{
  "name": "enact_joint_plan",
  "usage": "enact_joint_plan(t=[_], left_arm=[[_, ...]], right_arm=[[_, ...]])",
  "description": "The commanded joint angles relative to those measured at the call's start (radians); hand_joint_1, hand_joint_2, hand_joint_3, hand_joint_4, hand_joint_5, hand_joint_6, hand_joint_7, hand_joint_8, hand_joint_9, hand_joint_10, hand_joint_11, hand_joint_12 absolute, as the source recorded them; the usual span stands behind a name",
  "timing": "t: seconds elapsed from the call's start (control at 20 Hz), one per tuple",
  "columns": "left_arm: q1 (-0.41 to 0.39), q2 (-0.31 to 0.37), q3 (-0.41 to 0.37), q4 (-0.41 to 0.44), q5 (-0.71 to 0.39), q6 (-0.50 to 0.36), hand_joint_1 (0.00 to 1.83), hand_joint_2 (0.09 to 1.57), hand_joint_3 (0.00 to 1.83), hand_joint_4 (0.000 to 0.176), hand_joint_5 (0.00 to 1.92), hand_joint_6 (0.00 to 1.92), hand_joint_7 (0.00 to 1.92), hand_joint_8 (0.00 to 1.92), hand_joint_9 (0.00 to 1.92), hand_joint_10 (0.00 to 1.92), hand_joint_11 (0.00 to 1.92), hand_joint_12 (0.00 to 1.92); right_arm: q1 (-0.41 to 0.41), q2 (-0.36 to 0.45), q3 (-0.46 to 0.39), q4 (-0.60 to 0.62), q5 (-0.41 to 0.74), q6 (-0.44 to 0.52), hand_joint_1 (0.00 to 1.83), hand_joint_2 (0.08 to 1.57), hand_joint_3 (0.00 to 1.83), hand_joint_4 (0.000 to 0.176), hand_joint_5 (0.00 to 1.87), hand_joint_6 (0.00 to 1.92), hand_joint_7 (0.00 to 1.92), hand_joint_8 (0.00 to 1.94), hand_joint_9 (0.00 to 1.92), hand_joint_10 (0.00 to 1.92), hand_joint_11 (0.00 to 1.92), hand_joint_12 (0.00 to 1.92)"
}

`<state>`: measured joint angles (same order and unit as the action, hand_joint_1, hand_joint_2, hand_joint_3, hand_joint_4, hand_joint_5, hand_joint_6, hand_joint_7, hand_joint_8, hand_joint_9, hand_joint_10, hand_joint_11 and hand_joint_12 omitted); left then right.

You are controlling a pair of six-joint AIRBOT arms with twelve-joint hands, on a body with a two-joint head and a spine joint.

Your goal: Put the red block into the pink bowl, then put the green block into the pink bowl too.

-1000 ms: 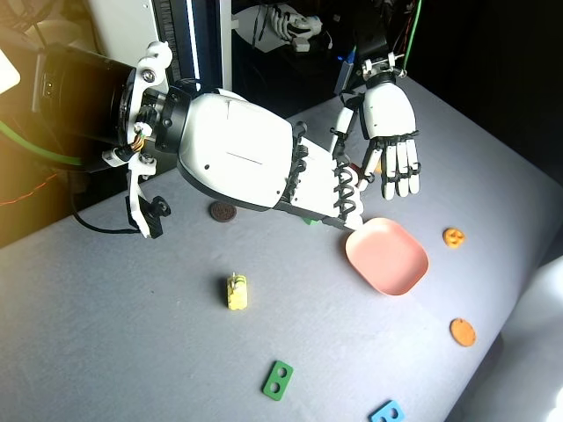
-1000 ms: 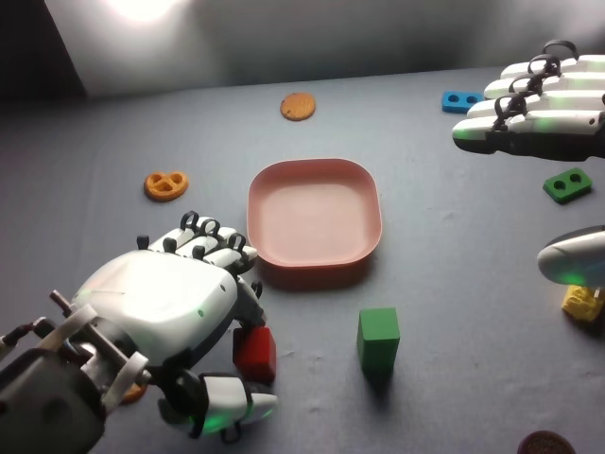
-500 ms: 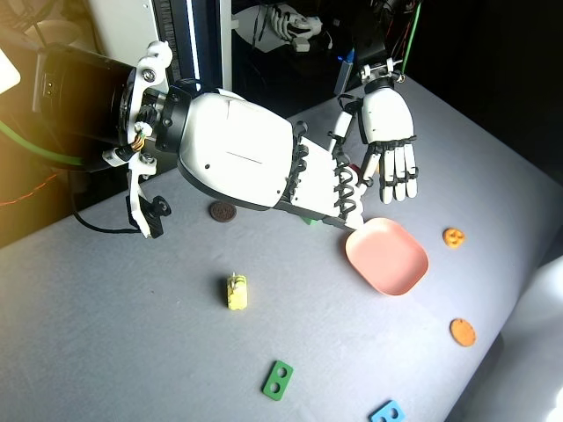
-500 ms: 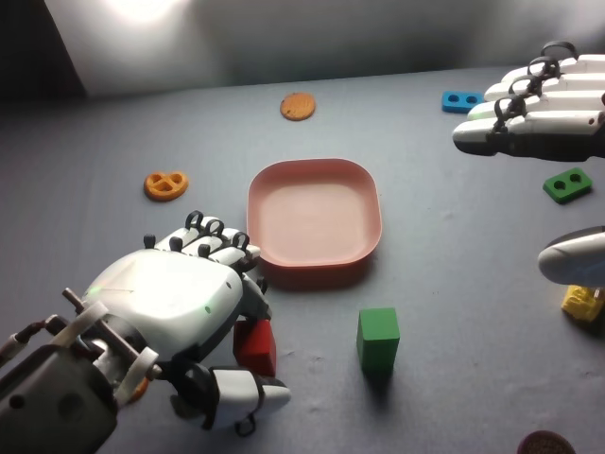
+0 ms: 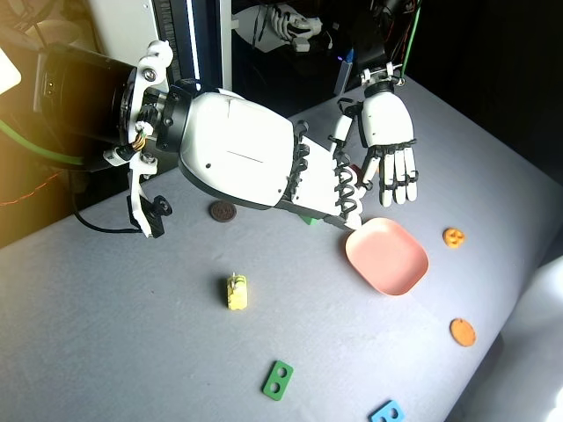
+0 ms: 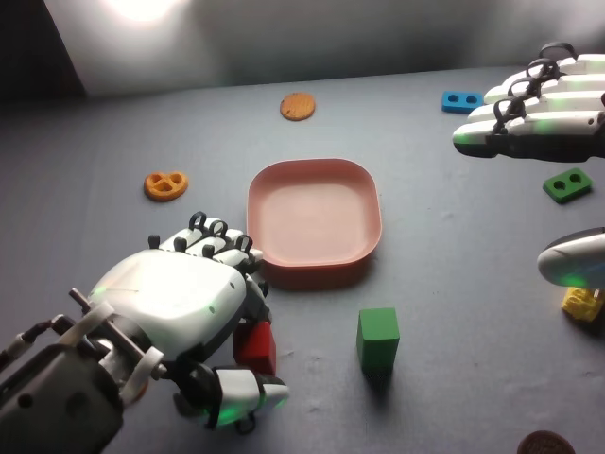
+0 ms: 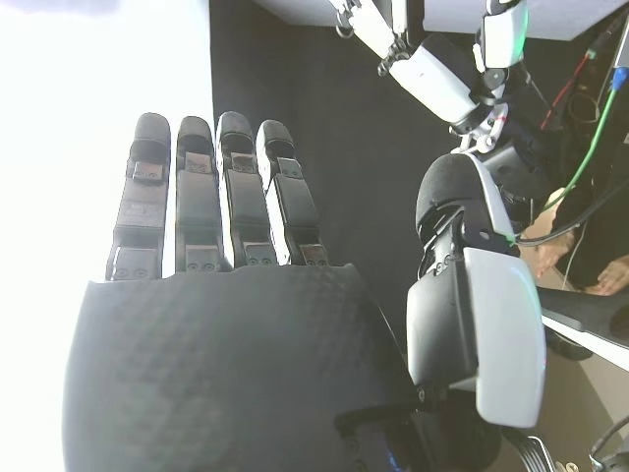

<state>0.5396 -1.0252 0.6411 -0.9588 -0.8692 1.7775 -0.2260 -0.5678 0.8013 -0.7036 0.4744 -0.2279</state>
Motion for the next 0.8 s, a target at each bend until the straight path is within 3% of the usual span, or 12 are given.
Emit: enact_joint_plan(t=[0.0,0.2,0.35,0.4,0.45,0.6,0.65,0.7,0.75], left_arm=[[-0.003,0.002,0.003,0.055,-0.068,-0.004,0.66,1.03,0.0,0.013,0.87,0.01,0.27,0.0,0.1,0.0,0.01,0.01],[0.006,-0.001,0.005,0.058,-0.068,-0.01,0.65,1.04,0.01,0.02,0.86,0.0,0.28,0.0,0.12,0.01,0.02,0.01],[0.011,-0.001,0.009,0.063,-0.068,-0.018,0.67,1.03,0.0,0.014,0.89,0.01,0.31,0.01,0.13,0.01,0.03,0.02],[0.012,-0.002,0.011,0.064,-0.07,-0.021,0.69,1.03,0.0,0.0,0.89,0.01,0.31,0.01,0.13,0.0,0.02,0.02],[0.012,-0.002,0.014,0.066,-0.07,-0.024,0.69,1.03,0.0,0.001,0.89,0.01,0.3,0.0,0.13,0.0,0.02,0.02],[0.012,-0.002,0.018,0.071,-0.074,-0.031,0.6,1.08,0.02,0.026,0.83,0.0,0.26,0.0,0.08,0.0,0.0,0.0],[0.012,-0.002,0.018,0.071,-0.075,-0.033,0.64,1.05,0.0,0.022,0.86,0.02,0.29,0.01,0.12,0.02,0.03,0.01],[0.012,-0.002,0.018,0.071,-0.075,-0.033,0.67,1.04,0.0,0.013,0.88,0.02,0.31,0.02,0.14,0.02,0.04,0.02],[0.011,-0.002,0.018,0.071,-0.075,-0.033,0.66,1.05,0.0,0.013,0.87,0.02,0.28,0.0,0.13,0.01,0.03,0.02]], right_arm=[[0.007,0.011,-0.001,0.035,0.1,0.004,0.12,1.19,0.0,0.0,0.16,0.0,0.15,0.0,0.09,0.0,0.0,0.2],[0.006,0.011,-0.001,0.035,0.1,0.004,0.15,1.17,0.0,0.0,0.19,0.0,0.18,0.0,0.13,0.01,0.0,0.36],[0.005,0.011,-0.001,0.035,0.1,0.004,0.13,1.18,0.0,0.0,0.17,0.0,0.15,0.0,0.1,0.0,0.0,0.21],[0.005,0.01,-0.001,0.035,0.101,0.004,0.14,1.17,0.0,0.0,0.2,0.0,0.19,0.0,0.13,0.01,0.0,0.3],[0.005,0.01,-0.001,0.035,0.101,0.004,0.12,1.17,0.0,0.0,0.2,0.0,0.18,0.0,0.12,0.0,0.0,0.29],[0.005,0.01,-0.001,0.035,0.101,0.004,0.14,1.18,0.0,0.0,0.17,0.0,0.16,0.0,0.1,0.0,0.0,0.22],[0.005,0.011,-0.001,0.035,0.101,0.004,0.12,1.18,0.0,0.0,0.14,0.0,0.12,0.0,0.06,0.0,0.0,0.13],[0.005,0.011,-0.001,0.035,0.102,0.004,0.14,1.18,0.0,0.0,0.17,0.0,0.15,0.0,0.09,0.0,0.0,0.2],[0.005,0.01,-0.001,0.035,0.104,0.004,0.12,1.18,0.0,0.0,0.15,0.0,0.13,0.0,0.07,0.0,0.0,0.16]])
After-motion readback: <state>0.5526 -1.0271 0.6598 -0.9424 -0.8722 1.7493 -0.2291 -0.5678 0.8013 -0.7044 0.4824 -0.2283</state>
